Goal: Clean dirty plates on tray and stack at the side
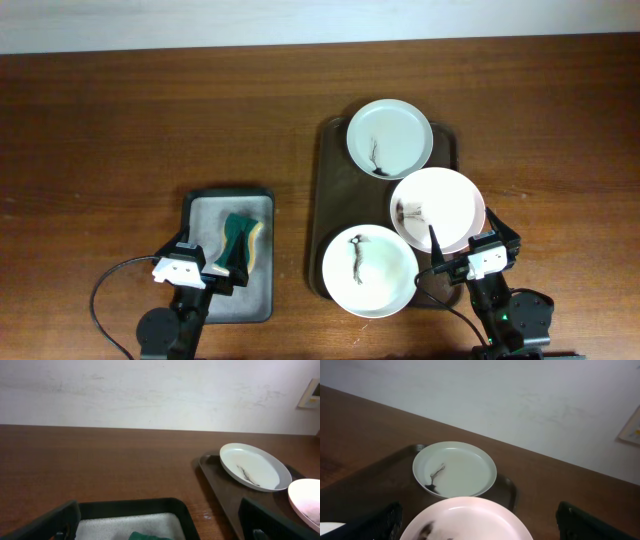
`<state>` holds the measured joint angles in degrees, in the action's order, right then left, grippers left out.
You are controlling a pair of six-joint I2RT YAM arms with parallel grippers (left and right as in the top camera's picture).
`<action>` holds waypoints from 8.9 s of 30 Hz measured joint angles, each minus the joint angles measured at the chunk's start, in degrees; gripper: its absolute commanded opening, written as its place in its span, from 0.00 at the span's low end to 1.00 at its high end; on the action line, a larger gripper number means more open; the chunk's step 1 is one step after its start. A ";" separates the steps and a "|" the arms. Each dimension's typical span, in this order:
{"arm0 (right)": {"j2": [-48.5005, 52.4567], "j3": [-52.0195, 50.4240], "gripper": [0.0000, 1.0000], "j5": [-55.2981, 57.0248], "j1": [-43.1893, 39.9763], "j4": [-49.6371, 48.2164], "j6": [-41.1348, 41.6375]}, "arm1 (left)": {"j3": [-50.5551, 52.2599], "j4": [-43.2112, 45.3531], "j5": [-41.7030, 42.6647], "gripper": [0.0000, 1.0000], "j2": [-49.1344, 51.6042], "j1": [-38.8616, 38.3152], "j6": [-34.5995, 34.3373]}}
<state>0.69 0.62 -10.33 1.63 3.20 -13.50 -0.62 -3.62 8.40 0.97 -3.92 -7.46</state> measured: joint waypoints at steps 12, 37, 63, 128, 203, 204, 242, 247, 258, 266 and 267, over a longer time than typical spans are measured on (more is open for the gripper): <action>0.00 0.00 0.99 0.00 0.00 0.00 -0.02 | 0.00 0.00 0.00 0.99 0.00 0.00 0.00; 0.00 0.00 0.99 0.00 0.00 0.00 -0.02 | 0.00 0.00 0.00 0.99 0.00 0.00 0.00; 0.00 0.00 0.99 0.00 0.00 0.00 -0.04 | 0.00 0.00 0.00 0.99 0.00 0.00 0.00; 47.76 65.77 0.96 -24.33 0.00 64.08 16.74 | -41.42 -38.51 0.02 0.60 75.21 -2.27 -1.92; 83.01 39.23 0.04 1.01 10.16 36.50 31.01 | -86.97 -42.42 17.38 0.00 123.95 -39.41 -19.30; 83.06 39.23 0.04 0.11 10.32 36.13 31.04 | -87.82 -44.72 14.64 0.00 123.84 -39.67 -19.43; 83.06 39.47 0.04 -4.90 11.02 30.75 50.97 | -87.19 -55.12 -8.66 0.00 120.74 -40.76 -24.13; 82.90 40.22 0.04 -2.95 10.64 31.04 52.09 | -86.33 -55.95 -17.94 0.00 120.26 -39.43 -24.13; 82.90 39.65 0.30 -4.87 9.22 29.75 38.34 | -85.61 -49.75 -6.62 0.00 119.71 -39.12 -20.63; 82.95 39.43 0.29 -8.63 9.22 31.65 27.89 | -85.59 -50.23 -5.20 0.00 119.71 -39.12 -17.55; 82.97 39.41 0.27 -10.16 9.20 32.11 26.21 | -85.59 -50.38 -5.20 0.00 119.71 -39.12 -17.27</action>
<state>83.66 40.03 -20.49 10.83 35.31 12.71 -86.21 -54.00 3.20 120.68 -43.05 -24.73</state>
